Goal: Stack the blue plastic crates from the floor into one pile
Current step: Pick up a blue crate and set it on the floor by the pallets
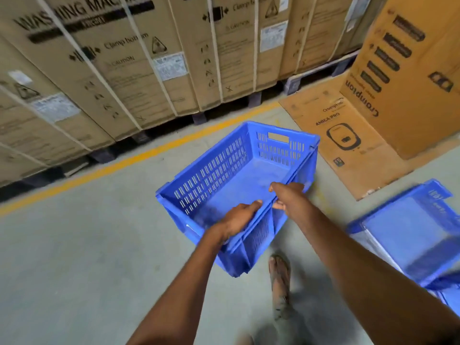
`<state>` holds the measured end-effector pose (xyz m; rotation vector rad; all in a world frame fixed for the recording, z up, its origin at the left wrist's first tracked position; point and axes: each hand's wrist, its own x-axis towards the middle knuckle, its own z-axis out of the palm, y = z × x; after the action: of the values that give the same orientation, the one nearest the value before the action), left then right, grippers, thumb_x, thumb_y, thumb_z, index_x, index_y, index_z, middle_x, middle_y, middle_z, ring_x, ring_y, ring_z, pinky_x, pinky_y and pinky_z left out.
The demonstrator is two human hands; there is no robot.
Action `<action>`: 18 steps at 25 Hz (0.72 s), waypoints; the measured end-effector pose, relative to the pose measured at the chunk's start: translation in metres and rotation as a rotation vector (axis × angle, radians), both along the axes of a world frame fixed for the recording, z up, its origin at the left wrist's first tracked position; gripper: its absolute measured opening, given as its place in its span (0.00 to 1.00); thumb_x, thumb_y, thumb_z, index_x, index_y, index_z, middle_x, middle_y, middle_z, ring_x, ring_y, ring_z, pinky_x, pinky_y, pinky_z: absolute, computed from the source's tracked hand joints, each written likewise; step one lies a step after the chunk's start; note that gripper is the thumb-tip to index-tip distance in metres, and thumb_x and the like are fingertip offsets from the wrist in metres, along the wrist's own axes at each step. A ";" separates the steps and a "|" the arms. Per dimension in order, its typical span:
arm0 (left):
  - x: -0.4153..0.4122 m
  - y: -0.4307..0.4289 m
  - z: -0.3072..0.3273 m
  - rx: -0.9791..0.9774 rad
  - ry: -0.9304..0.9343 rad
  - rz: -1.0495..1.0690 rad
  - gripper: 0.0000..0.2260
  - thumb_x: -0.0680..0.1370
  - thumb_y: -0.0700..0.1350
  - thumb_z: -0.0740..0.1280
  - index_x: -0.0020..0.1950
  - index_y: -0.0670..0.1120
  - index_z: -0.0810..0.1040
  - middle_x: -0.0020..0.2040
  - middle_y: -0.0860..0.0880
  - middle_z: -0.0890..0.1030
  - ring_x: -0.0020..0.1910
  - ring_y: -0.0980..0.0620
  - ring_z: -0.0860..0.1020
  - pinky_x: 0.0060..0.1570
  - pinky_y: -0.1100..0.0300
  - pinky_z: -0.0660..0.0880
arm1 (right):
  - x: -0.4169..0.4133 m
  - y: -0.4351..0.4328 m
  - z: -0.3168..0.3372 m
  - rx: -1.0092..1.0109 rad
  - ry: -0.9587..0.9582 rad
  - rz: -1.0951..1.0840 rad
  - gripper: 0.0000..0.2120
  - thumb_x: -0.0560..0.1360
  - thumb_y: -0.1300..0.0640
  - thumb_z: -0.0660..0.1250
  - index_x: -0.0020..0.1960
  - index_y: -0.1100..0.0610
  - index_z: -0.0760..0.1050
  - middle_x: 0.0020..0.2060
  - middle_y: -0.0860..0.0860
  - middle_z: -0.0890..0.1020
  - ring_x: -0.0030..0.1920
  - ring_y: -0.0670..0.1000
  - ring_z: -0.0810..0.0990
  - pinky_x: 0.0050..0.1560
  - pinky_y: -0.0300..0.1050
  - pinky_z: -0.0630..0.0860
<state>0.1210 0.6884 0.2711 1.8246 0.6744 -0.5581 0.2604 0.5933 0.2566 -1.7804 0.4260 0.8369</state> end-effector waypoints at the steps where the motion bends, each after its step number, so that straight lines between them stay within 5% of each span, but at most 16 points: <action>1: 0.009 0.021 0.003 0.024 -0.005 -0.070 0.24 0.76 0.66 0.63 0.63 0.51 0.78 0.59 0.53 0.81 0.59 0.49 0.78 0.59 0.52 0.74 | 0.013 0.023 -0.003 0.027 0.010 0.014 0.30 0.66 0.62 0.72 0.64 0.64 0.66 0.50 0.58 0.77 0.41 0.54 0.78 0.28 0.45 0.79; 5: 0.049 0.111 -0.016 0.419 -0.068 -0.163 0.18 0.74 0.52 0.72 0.61 0.48 0.76 0.56 0.46 0.82 0.57 0.42 0.79 0.53 0.49 0.76 | 0.066 0.113 -0.023 0.073 0.037 0.123 0.35 0.65 0.57 0.79 0.63 0.59 0.62 0.60 0.61 0.75 0.45 0.56 0.81 0.48 0.55 0.82; 7: 0.059 0.153 -0.034 0.384 -0.053 -0.086 0.13 0.73 0.50 0.74 0.55 0.49 0.78 0.49 0.46 0.83 0.53 0.43 0.81 0.46 0.54 0.75 | 0.095 0.133 -0.040 -0.046 -0.241 0.359 0.43 0.62 0.50 0.82 0.67 0.51 0.59 0.68 0.57 0.63 0.61 0.57 0.72 0.57 0.53 0.75; 9: 0.060 0.186 -0.056 0.346 -0.035 -0.066 0.11 0.72 0.49 0.75 0.52 0.51 0.79 0.42 0.51 0.81 0.50 0.46 0.82 0.41 0.58 0.72 | 0.128 0.140 -0.062 -0.306 -0.688 0.857 0.49 0.55 0.41 0.82 0.69 0.41 0.61 0.73 0.51 0.56 0.69 0.55 0.58 0.65 0.57 0.63; 11: 0.055 0.217 -0.084 0.360 -0.061 -0.100 0.12 0.71 0.53 0.74 0.52 0.52 0.79 0.37 0.58 0.78 0.46 0.50 0.81 0.41 0.60 0.72 | 0.155 0.152 -0.090 -0.524 -1.009 1.317 0.44 0.53 0.38 0.80 0.66 0.38 0.68 0.74 0.46 0.61 0.70 0.56 0.58 0.61 0.57 0.62; 13: 0.053 0.245 -0.121 0.411 -0.102 -0.162 0.11 0.71 0.56 0.72 0.50 0.56 0.76 0.35 0.60 0.77 0.43 0.53 0.79 0.37 0.67 0.69 | 0.173 0.168 -0.125 -0.654 -1.060 1.529 0.34 0.58 0.38 0.78 0.61 0.42 0.72 0.64 0.43 0.73 0.65 0.54 0.67 0.51 0.53 0.63; 18: 0.078 0.306 -0.234 0.745 -0.177 -0.157 0.14 0.74 0.55 0.70 0.58 0.57 0.76 0.47 0.53 0.83 0.49 0.45 0.80 0.43 0.51 0.77 | 0.191 0.221 -0.233 -0.663 -1.223 1.317 0.17 0.66 0.44 0.76 0.49 0.47 0.74 0.43 0.46 0.80 0.51 0.55 0.75 0.40 0.49 0.57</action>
<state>0.1992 0.9949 0.0367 2.6039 0.6693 -0.2446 0.4509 0.8141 0.0238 -2.7327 -1.5707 0.1960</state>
